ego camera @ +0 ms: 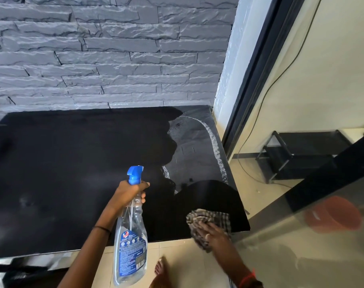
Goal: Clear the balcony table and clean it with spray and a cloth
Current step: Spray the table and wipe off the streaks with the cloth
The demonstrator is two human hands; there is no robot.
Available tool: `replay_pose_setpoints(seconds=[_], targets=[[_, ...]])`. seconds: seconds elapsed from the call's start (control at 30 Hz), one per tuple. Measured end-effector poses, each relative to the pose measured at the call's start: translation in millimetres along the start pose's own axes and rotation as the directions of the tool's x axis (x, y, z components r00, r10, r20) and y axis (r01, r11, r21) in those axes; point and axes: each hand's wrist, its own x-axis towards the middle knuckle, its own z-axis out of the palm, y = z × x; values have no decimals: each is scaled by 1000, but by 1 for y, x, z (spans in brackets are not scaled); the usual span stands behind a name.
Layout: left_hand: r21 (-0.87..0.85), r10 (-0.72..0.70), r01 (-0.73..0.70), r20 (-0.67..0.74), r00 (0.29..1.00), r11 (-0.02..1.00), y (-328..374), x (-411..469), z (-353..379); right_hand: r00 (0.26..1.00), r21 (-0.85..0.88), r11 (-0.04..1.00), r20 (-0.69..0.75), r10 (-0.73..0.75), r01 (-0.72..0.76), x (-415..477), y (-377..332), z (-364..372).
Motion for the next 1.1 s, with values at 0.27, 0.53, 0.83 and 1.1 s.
replay_pose_setpoints(seconds=[0.27, 0.53, 0.83, 1.1], targets=[[11, 20, -21, 13, 1000, 1000, 12, 10, 0, 969, 37, 988, -196, 152, -147, 61, 56, -77], [8, 22, -22, 10, 1000, 1000, 23, 31, 0, 981, -65, 994, -169, -93, 83, 128, -48, -37], [-22, 5, -4, 31, 1000, 1000, 32, 67, 5, 980, -194, 961, 24, -197, 198, 56, -1, -15], [-31, 22, -21, 22, 1000, 999, 51, 96, -6, 983, -4, 995, -159, 95, -97, 104, 82, -73]])
